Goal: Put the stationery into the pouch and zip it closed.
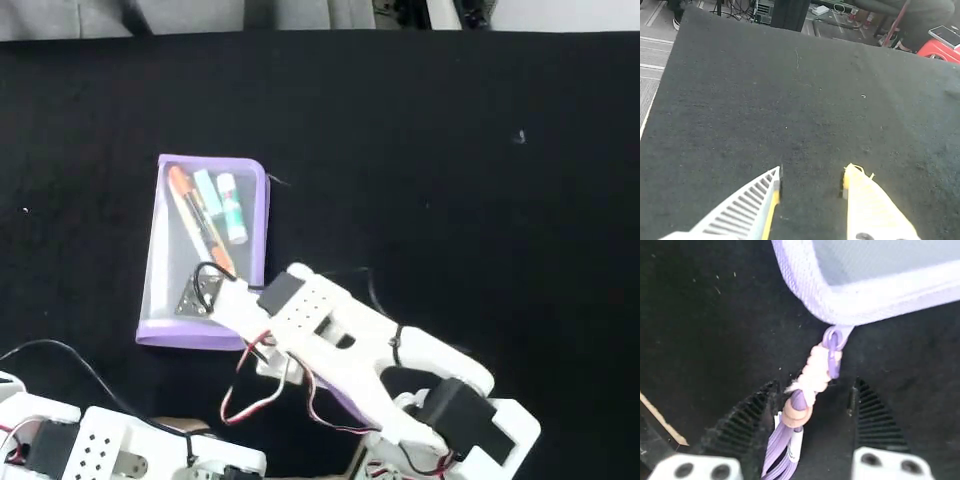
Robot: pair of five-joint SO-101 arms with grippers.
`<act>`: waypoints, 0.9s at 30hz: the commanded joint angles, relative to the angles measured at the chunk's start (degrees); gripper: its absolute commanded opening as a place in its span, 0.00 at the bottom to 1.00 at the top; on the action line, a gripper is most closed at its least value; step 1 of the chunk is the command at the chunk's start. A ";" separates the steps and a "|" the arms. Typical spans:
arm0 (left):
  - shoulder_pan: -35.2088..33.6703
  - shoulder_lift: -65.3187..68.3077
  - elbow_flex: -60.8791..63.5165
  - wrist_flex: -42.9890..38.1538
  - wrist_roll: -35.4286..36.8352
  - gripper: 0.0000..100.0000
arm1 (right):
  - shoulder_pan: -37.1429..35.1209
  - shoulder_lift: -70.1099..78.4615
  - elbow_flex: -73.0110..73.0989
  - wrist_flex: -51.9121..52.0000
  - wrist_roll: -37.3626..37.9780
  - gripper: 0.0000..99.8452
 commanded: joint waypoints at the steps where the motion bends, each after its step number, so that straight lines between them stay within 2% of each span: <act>1: 0.22 -0.44 -2.51 -0.88 -0.62 0.22 | 0.62 -2.59 1.98 -2.73 0.00 0.23; 8: -0.04 -0.44 -2.51 -0.88 -0.62 0.22 | 0.88 -2.51 7.69 -11.96 0.26 0.22; 10: -0.04 -0.44 -2.51 -0.88 -0.70 0.22 | 0.88 -2.51 8.04 -12.40 2.90 0.21; 16: -0.04 -0.44 -2.51 -0.88 -0.70 0.22 | 0.97 3.30 6.20 -12.04 5.54 0.01; 21: -0.04 -0.44 -2.33 -0.88 -0.70 0.22 | 5.80 5.49 -5.93 -1.05 5.89 0.01; 27: -0.04 -0.44 -1.89 -0.88 -0.70 0.22 | 15.21 1.80 -38.46 18.29 8.53 0.01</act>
